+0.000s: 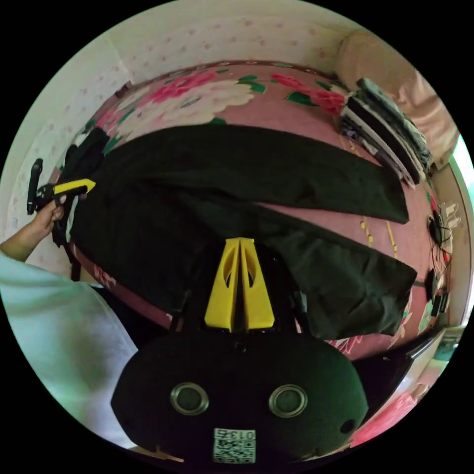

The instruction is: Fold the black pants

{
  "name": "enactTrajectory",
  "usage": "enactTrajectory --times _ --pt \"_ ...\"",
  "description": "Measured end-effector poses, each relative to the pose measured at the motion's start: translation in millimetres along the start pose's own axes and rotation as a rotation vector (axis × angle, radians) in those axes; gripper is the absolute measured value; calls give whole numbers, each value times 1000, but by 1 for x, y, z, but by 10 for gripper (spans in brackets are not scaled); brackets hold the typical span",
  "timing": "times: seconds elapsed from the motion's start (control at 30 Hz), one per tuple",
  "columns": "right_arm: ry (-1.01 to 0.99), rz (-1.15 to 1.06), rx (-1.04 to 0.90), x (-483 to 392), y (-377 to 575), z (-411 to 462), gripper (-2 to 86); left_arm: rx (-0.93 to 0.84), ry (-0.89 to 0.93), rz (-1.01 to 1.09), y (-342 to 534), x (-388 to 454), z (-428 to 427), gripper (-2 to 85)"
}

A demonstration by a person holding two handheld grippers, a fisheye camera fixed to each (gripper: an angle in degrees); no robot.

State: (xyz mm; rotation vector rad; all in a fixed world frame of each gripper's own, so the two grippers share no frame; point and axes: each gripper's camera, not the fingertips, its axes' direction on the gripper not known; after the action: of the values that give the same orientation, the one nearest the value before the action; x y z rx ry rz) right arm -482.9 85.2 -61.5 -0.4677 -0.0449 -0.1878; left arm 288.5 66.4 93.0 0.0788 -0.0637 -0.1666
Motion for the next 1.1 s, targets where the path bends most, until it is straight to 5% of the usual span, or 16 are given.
enactTrajectory --times 0.4,0.7,1.1 --pt "130 -309 -118 182 -195 17 107 -347 -155 494 -184 -30 69 88" --pt "96 -744 -436 193 -278 114 120 -529 -9 683 -250 -22 120 129" --pt "83 -774 -528 179 -258 148 31 -604 81 695 -280 -6 142 117"
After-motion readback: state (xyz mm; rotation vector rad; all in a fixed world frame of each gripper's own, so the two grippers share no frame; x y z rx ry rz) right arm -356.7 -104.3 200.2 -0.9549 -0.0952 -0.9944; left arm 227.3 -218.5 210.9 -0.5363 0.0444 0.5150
